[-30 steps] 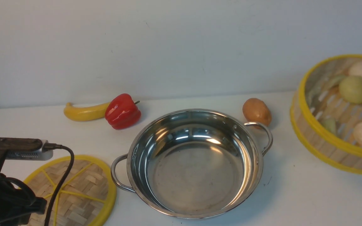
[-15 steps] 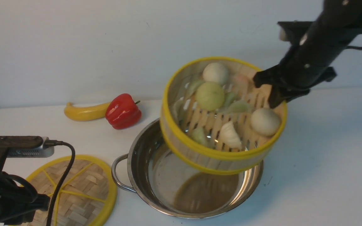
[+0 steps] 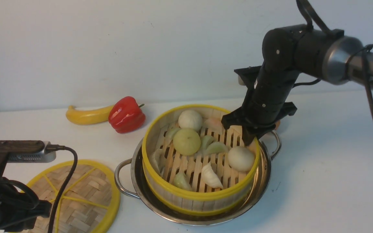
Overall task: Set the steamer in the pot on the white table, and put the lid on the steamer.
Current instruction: 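Place the bamboo steamer basket of food into the steel pot with the right gripper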
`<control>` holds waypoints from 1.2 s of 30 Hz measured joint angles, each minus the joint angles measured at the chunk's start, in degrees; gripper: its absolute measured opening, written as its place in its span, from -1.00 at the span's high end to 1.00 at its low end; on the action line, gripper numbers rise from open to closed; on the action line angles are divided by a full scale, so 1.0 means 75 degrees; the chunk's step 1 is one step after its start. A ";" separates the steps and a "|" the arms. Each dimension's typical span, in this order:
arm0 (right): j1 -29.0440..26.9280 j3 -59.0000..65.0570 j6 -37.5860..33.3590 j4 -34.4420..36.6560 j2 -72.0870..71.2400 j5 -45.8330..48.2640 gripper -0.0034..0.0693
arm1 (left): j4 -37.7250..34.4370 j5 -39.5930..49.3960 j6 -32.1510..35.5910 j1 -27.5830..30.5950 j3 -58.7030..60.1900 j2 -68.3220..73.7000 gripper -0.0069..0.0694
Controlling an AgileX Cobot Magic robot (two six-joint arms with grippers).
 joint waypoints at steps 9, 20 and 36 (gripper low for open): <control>0.0000 -0.0038 -0.0082 -0.0290 0.0341 -0.0007 0.77 | -0.0163 -0.0022 0.0000 0.0000 0.0000 0.0000 0.19; 0.0000 -0.0038 -0.0114 -0.0086 0.0588 -0.0063 0.77 | -0.0169 -0.0029 0.0000 0.0000 0.0000 0.0000 0.19; 0.0000 -0.0137 -0.0163 -0.0035 0.0629 -0.0092 0.63 | -0.0183 -0.0052 0.0007 0.0000 0.0000 0.0000 0.19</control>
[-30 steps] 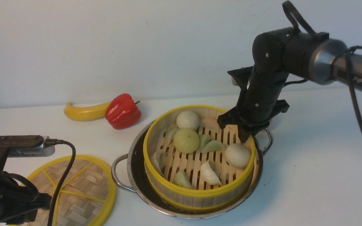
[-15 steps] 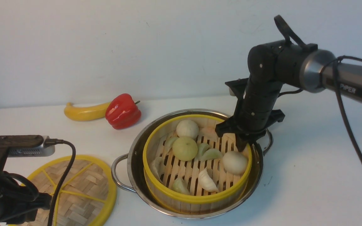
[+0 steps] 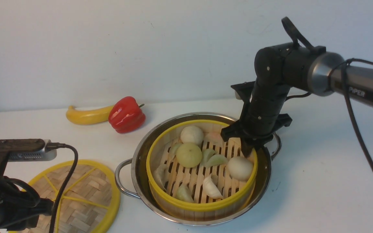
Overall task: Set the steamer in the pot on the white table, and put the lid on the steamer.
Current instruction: 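Place the bamboo steamer basket of food into the steel pot with the right gripper, then grasp the bamboo steamer lid lying on the table by its centre knob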
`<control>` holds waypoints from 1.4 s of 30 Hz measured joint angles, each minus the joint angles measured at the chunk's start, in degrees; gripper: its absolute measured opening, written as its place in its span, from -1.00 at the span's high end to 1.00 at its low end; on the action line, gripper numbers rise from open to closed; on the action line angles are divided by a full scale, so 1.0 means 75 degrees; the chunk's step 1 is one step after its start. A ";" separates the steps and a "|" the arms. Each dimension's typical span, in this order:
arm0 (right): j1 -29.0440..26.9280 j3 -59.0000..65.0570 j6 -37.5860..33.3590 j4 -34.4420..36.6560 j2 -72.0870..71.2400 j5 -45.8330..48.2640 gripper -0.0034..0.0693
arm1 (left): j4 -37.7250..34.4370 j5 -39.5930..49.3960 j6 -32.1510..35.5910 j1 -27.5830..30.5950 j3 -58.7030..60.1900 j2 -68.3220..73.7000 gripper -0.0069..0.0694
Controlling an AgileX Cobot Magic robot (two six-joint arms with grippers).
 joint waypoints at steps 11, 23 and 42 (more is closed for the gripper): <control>0.0000 -0.1553 -0.0037 -0.0345 -0.0007 0.0006 0.09 | -0.0007 -0.0015 0.0000 0.0000 0.0000 0.0000 0.19; -0.0294 -0.2613 -0.0037 -0.1736 -0.1673 -0.0006 0.07 | -0.0007 -0.1431 0.0000 0.0000 -0.0047 0.0548 0.19; -0.1554 0.0691 -0.0991 -0.0972 -0.7580 -0.0041 0.32 | -0.0325 -0.1974 0.0101 0.0000 -0.0955 0.2588 0.19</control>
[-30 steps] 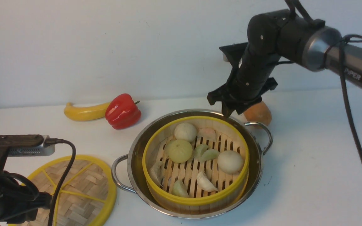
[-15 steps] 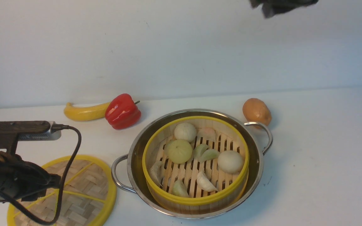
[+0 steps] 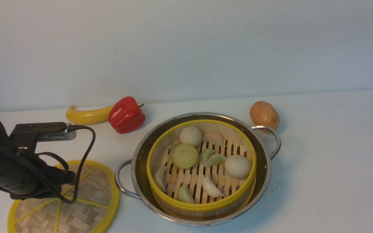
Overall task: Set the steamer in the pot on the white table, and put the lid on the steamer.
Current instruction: 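Grasp the bamboo steamer lid lying on the table by its centre knob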
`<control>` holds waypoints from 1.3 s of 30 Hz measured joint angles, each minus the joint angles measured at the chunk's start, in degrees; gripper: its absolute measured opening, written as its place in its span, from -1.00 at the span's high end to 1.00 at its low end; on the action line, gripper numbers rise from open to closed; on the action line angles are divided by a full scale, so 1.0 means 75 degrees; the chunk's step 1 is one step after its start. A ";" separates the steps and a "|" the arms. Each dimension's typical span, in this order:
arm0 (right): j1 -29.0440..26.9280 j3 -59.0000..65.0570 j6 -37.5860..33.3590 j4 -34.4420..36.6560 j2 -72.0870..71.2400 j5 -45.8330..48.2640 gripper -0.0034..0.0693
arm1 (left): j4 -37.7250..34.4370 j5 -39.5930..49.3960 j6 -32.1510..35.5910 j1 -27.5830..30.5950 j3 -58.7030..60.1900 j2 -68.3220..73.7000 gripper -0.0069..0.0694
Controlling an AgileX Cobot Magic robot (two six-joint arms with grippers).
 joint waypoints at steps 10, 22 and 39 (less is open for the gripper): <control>0.0000 0.3630 -0.0238 -0.0177 -0.2992 -0.0103 0.92 | -0.0646 -0.0378 0.0842 0.0000 -0.0008 0.0175 0.19; 0.0000 0.4225 -0.0238 -0.0111 -0.3627 0.0049 0.91 | -0.0655 -0.0431 0.0887 0.0000 -0.0070 0.0755 0.19; 0.0000 0.4225 -0.0238 -0.0121 -0.3627 0.0069 0.88 | 0.1066 0.2439 0.0089 0.0000 -0.2037 0.0251 0.51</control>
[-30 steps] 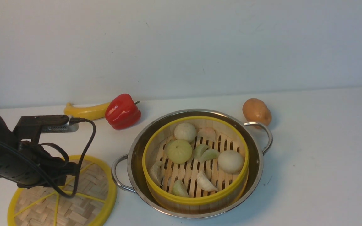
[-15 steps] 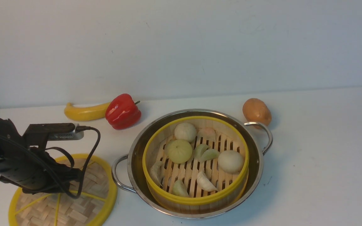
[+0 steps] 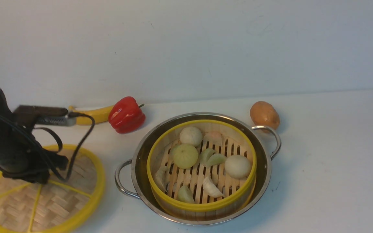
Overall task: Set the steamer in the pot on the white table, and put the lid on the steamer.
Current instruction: 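Grasp the bamboo steamer lid lying on the table by its centre knob, then place the yellow bamboo steamer lid onto the steamer in the pot with the left gripper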
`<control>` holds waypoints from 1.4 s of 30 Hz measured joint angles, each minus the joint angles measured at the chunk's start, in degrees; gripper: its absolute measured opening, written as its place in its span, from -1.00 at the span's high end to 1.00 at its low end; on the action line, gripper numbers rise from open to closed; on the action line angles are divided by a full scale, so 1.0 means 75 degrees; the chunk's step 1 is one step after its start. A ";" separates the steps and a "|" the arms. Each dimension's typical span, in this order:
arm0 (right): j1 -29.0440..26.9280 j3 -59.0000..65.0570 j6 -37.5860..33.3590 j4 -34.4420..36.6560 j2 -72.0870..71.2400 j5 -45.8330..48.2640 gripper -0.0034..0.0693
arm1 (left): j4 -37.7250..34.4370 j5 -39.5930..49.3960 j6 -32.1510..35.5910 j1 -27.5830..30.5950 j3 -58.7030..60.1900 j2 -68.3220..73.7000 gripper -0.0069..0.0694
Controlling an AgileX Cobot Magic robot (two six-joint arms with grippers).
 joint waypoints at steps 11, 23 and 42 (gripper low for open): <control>0.0000 0.0000 0.0000 -0.0499 -0.0006 0.0007 0.84 | -0.0796 0.1931 0.0469 -0.1638 -0.2831 -0.0162 0.51; 0.0000 0.0000 0.0000 -0.0488 -0.0006 0.0007 0.80 | -0.1502 0.1969 0.0514 -0.4155 -0.4922 0.2357 0.51; 0.0000 0.0000 0.0000 -0.0481 -0.0006 0.0007 0.80 | -0.1911 0.2602 0.0507 -0.4355 -0.5638 0.3384 0.51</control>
